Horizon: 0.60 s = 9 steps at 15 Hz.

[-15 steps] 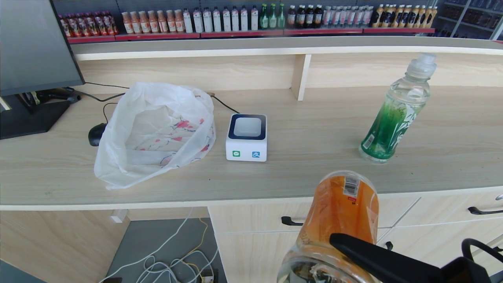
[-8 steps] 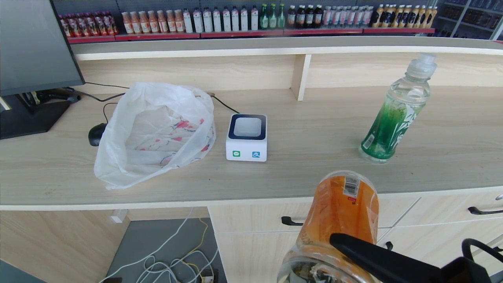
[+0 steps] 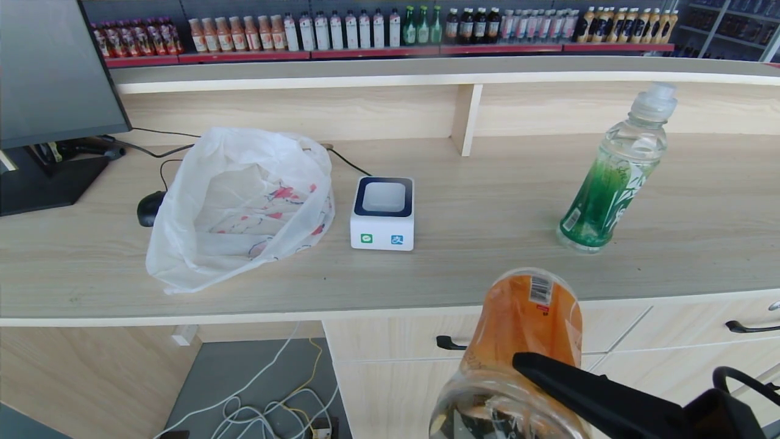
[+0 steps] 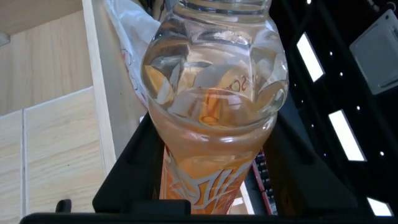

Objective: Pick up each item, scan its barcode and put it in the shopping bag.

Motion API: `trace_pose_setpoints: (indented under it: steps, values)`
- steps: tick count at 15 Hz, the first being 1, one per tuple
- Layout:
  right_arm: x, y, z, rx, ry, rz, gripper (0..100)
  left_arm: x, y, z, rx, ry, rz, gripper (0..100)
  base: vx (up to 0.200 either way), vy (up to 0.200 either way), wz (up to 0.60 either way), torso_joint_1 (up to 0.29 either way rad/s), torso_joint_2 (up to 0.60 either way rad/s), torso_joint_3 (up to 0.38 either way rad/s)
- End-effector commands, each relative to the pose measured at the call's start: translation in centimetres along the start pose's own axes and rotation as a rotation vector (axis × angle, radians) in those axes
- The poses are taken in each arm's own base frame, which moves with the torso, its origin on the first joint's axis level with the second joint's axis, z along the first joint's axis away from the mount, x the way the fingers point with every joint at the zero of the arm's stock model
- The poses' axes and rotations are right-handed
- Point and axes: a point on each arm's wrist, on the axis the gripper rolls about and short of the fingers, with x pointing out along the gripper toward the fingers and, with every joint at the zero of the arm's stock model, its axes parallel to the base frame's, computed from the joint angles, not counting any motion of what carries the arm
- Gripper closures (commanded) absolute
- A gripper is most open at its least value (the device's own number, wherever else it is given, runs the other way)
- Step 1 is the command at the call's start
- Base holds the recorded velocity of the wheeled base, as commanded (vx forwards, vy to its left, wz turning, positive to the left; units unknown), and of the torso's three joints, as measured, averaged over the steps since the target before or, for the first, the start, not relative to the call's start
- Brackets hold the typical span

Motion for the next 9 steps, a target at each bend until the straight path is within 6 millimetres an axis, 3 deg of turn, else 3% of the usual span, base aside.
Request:
trace_pose_setpoints:
  steps: [1,4,9]
  values:
    - [0.2,-0.1,0.0,0.017,0.002,-0.009,100,0.0,0.0,0.0,0.0,0.0,0.0,0,0.0,0.0,0.0,0.0,0.0,0.0]
    - [0.4,-0.3,-0.4,0.069,0.024,-0.022,100,0.0,0.0,0.0,0.0,0.001,0.0,0,0.0,0.0,0.0,0.0,0.0,0.0]
    - [0.7,-0.5,-3.0,0.238,0.151,-0.056,100,0.0,0.0,0.0,0.0,0.0,0.0,0,0.0,0.0,0.0,0.0,0.0,0.0]
